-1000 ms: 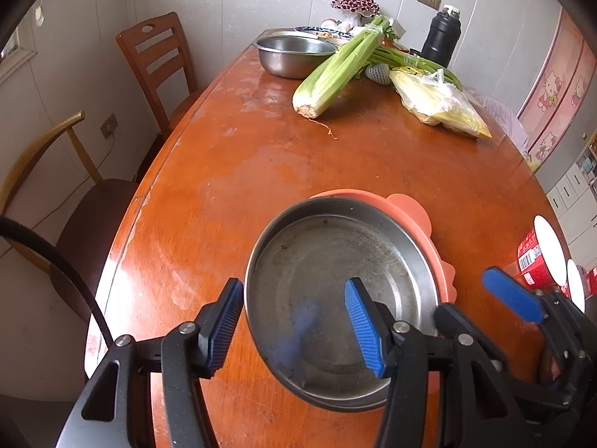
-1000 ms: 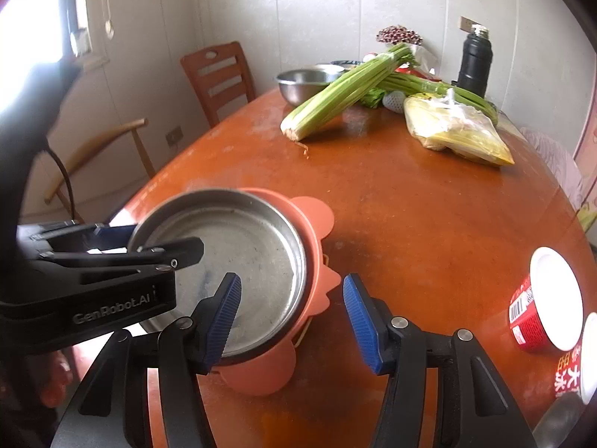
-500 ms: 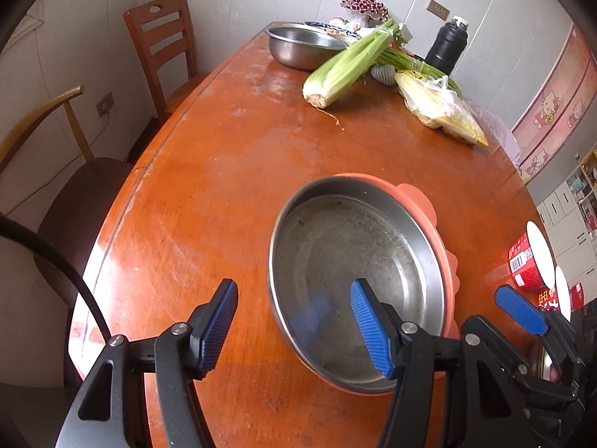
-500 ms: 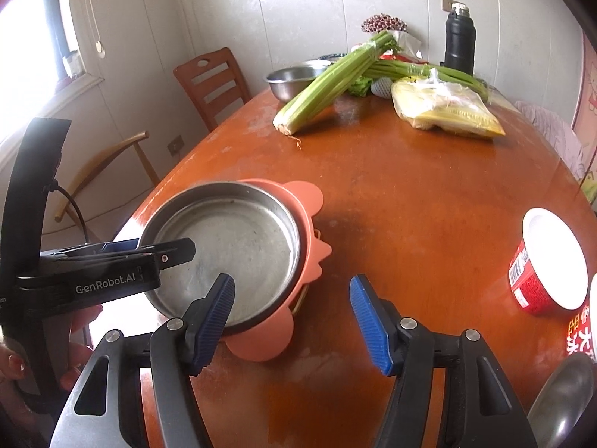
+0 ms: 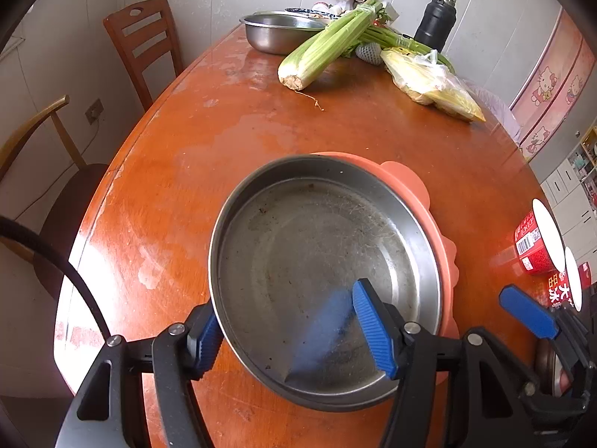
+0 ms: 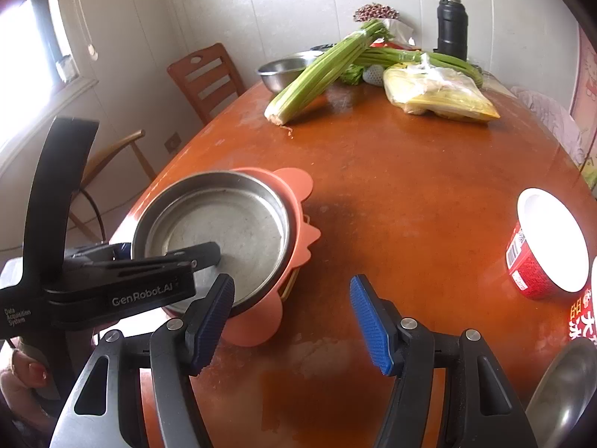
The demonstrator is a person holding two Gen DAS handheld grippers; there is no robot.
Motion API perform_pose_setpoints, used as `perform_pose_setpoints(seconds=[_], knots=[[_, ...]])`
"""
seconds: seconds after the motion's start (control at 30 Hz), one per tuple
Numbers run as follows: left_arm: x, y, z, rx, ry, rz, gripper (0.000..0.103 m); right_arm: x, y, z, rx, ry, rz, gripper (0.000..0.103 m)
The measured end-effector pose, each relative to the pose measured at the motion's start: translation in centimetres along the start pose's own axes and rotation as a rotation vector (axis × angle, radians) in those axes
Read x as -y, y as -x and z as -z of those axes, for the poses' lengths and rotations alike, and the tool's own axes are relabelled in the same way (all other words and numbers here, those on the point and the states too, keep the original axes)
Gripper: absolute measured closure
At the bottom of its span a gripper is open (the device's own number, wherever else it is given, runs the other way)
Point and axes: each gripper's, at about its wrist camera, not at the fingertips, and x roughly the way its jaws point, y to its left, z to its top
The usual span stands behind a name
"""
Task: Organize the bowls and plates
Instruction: 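Lower the silver pan onto the orange pig plate and open the left tool, then withdraw the left tool and move it to the large steel bowl's rim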
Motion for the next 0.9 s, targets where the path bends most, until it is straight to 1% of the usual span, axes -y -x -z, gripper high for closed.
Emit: perform_pose_setpoints(seconds=[0.2, 0.27, 0.53, 0.63, 0.73, 0.9], knots=[[0.9, -0.2, -0.3, -0.006, -0.012, -0.006, 0.038, 0.7, -1.2, 0.1, -0.038, -0.02, -0.014, 0.037], [1.5, -0.3, -0.5, -0.006, -0.025, -0.01, 0.038, 1.1, -1.4, 0.0, -0.043, -0.025, -0.007, 0.037], [4.8, -1.5, -1.5, -0.023, -0.076, 0.023, 0.037, 2.7, -1.7, -0.1, -0.05, -0.052, 0.027, 0.037], [5.7, -1.8, -1.8, -0.021, -0.087, 0.024, 0.037, 3.2, -1.8, -0.2, -0.054, -0.058, 0.038, 0.037], [5.7, -1.9, -1.9, -0.02, -0.079, 0.027, 0.037, 3.7, -1.7, -0.1, -0.054, -0.07, 0.043, 0.037], [4.8, -0.5, -1.8, 0.013, -0.063, 0.018, 0.037, 4.2, -0.3, -0.2, -0.01, -0.105, 0.052, 0.036]])
